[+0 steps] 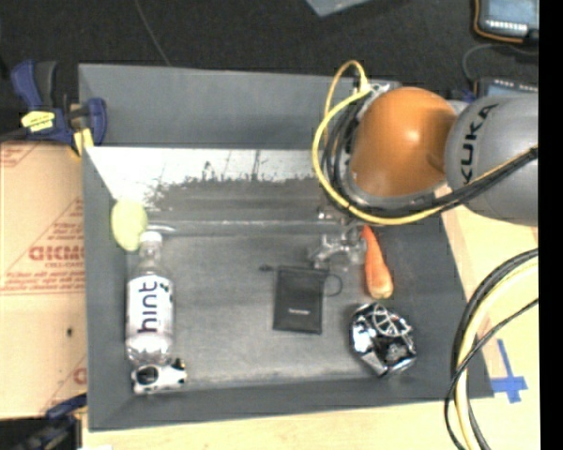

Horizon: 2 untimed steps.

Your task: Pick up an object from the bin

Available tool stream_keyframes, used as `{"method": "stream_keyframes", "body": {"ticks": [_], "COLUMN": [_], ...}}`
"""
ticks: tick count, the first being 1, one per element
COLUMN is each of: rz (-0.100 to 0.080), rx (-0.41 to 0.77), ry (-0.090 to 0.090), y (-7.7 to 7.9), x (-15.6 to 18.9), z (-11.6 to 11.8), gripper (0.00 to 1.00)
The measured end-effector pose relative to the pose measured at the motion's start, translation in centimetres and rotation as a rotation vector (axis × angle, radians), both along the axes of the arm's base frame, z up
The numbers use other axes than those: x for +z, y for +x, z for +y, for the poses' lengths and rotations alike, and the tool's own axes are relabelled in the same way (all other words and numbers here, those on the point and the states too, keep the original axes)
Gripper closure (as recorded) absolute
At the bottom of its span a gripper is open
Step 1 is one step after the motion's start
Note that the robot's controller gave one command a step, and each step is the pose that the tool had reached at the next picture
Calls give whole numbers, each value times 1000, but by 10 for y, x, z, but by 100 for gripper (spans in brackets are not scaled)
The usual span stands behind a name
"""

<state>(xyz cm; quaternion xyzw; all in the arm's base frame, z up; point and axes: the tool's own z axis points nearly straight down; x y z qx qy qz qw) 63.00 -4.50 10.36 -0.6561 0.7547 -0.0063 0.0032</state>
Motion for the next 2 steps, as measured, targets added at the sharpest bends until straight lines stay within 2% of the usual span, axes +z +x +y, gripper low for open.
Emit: {"method": "stream_keyframes", "body": {"ticks": [1,2], "rz": [-8,0], "rx": [113,203], "ry": [-4,-3], "y": [-11,-26], "x": [14,1], "z": [5,21], "gripper": [100,100]}}
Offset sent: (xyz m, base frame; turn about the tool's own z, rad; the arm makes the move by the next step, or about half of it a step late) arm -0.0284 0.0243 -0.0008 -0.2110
